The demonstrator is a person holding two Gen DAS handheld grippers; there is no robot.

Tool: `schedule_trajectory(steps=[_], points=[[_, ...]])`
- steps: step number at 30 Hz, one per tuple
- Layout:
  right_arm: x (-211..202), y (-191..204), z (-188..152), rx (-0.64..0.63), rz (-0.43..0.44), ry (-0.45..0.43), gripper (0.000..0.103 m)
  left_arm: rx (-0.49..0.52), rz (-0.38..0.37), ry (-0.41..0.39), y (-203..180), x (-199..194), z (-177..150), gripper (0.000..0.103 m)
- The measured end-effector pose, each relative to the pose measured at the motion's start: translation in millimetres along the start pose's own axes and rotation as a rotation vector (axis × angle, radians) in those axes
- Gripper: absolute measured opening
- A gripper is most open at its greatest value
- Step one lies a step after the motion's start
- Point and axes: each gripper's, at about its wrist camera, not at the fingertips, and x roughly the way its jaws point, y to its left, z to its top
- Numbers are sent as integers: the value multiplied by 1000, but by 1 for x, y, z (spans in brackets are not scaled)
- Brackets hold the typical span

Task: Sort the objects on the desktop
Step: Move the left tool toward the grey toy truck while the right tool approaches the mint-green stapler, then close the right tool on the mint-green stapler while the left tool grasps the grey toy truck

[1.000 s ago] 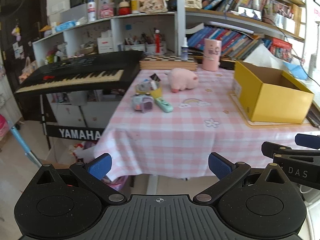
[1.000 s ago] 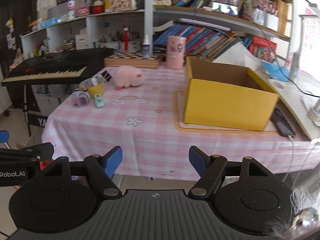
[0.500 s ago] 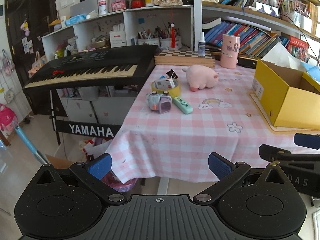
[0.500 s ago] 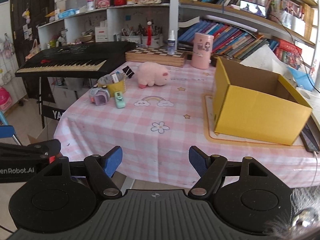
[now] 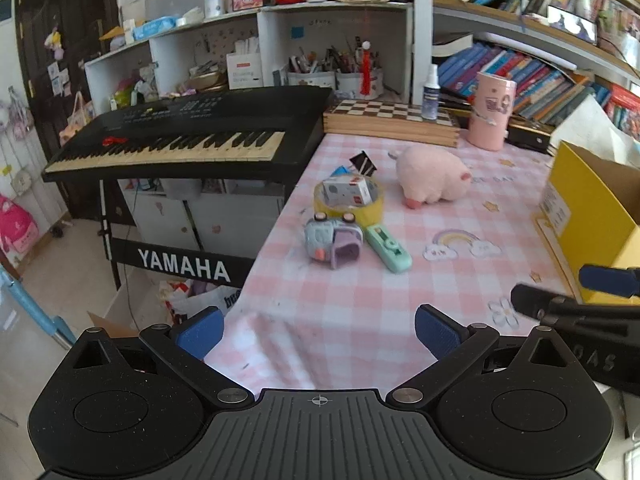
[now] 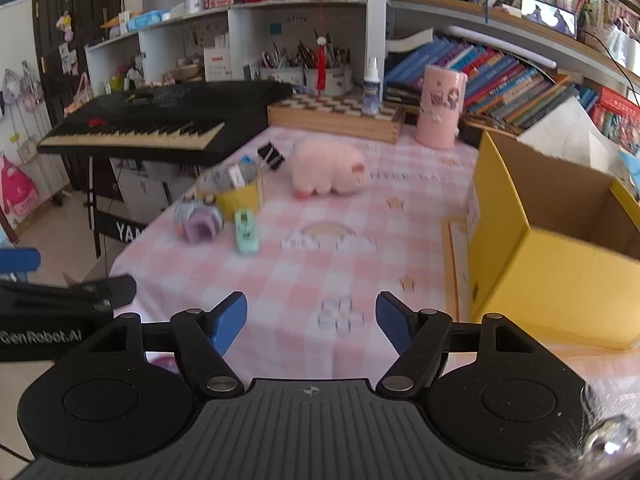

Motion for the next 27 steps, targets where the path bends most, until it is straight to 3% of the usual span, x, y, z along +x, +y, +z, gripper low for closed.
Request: schedule_trajectory(steps=[8, 21, 27], points=[[46, -2, 32, -4, 78, 34, 63, -6, 25, 27, 3, 38, 23, 89], [140, 22, 60, -137, 240, 182, 38, -77, 83, 125, 20, 75, 31, 89], [176, 33, 61, -212, 284, 245, 33, -94, 94, 156, 21, 89, 31, 89]])
